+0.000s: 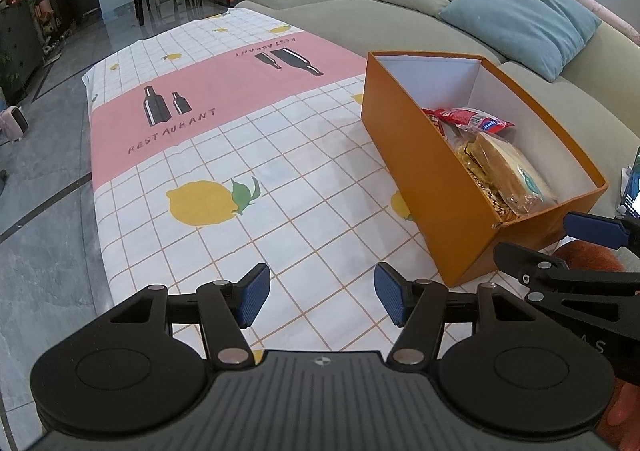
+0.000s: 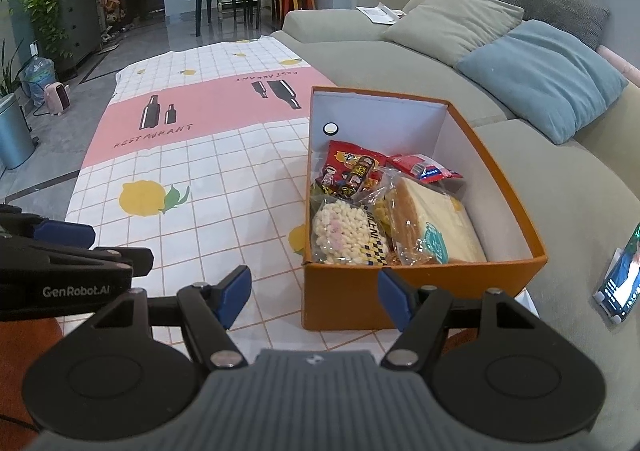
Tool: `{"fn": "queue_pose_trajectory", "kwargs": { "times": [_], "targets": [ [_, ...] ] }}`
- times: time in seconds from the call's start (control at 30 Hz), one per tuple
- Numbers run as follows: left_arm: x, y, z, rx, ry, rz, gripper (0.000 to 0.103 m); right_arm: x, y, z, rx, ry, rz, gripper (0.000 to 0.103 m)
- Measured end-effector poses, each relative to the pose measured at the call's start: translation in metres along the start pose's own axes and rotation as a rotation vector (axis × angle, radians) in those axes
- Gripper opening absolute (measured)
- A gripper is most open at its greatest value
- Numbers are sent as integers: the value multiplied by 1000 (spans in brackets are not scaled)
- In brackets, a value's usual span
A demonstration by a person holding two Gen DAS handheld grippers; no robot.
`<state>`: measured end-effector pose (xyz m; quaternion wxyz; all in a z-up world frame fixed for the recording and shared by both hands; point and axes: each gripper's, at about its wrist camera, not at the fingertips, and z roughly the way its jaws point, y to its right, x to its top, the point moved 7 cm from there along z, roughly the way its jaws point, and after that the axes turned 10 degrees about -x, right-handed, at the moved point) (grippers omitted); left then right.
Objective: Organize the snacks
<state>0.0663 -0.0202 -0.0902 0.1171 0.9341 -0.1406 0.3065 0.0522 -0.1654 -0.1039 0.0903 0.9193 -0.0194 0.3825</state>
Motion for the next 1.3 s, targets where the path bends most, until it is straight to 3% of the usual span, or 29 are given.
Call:
{"fn": "queue_pose_trajectory", "kwargs": {
  "times": [0.83, 1.3],
  "targets": [
    [-2, 0, -2, -3, 8, -23, 71, -1, -1, -2, 0, 5, -13, 68],
    [-4, -8, -3, 39, 2, -57, 71, -3, -3, -3, 3, 7, -28, 68]
  ]
}}
